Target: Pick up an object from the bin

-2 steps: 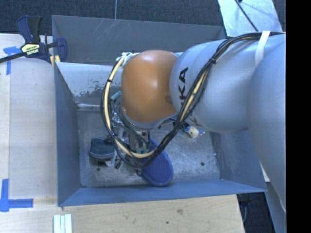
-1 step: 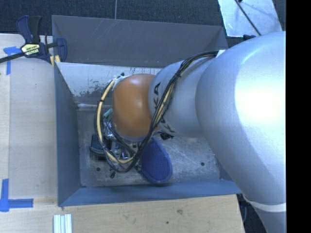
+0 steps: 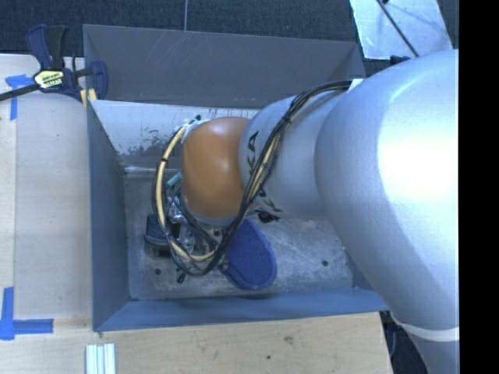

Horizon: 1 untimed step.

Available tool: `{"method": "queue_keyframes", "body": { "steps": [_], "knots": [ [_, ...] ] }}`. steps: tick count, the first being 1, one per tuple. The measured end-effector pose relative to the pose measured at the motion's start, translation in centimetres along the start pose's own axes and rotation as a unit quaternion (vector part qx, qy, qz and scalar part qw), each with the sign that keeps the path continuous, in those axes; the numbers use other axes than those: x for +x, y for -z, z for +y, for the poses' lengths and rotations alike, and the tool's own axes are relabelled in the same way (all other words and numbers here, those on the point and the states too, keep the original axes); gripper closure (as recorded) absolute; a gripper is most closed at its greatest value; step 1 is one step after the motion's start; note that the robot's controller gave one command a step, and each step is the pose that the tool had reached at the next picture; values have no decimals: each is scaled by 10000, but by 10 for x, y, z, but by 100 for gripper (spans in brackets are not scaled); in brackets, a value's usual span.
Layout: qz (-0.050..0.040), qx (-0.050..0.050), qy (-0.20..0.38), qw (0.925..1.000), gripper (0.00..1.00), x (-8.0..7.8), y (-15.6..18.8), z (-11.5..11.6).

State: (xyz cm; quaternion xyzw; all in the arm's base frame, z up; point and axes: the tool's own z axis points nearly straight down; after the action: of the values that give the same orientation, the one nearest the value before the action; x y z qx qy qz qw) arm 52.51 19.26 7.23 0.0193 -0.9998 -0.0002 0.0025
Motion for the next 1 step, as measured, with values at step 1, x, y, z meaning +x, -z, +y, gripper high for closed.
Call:
{"method": "queue_keyframes", "body": {
  "steps": [1],
  "knots": [
    [-45,1,202,9998,100,0,88,5]
  ]
}}
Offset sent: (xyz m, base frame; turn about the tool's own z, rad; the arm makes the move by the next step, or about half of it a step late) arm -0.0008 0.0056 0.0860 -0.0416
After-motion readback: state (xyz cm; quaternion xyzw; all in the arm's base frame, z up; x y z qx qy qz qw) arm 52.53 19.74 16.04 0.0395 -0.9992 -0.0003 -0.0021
